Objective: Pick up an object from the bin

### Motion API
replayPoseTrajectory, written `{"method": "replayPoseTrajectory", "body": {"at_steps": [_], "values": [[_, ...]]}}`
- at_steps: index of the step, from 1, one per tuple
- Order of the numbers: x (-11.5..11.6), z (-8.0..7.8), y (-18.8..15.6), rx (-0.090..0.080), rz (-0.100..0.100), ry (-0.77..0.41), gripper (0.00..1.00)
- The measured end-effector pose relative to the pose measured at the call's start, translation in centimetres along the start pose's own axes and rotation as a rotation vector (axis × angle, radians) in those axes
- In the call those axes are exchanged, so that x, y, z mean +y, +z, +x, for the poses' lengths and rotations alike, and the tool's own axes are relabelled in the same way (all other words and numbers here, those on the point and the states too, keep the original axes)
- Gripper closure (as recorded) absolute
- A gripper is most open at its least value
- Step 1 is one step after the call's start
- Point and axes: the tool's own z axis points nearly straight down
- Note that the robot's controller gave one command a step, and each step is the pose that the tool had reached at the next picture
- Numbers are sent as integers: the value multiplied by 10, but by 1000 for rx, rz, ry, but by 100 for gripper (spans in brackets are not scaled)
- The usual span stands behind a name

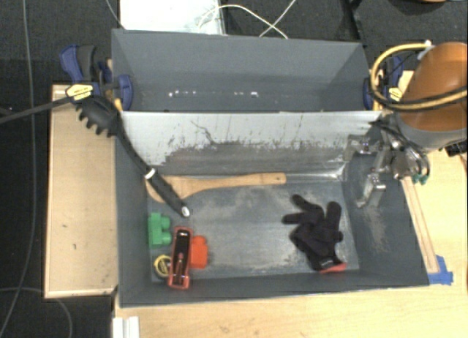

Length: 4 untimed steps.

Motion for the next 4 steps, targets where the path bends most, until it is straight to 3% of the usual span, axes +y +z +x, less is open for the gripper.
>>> {"method": "replayPoseTrajectory", "body": {"at_steps": [1,2,3,4], "values": [[0,0,0,0,0,0,0],[30,4,38,0,-2,71,0],[45,3,54,-5,-1,99,0],[62,22,99,-6,0,78,0]]}}
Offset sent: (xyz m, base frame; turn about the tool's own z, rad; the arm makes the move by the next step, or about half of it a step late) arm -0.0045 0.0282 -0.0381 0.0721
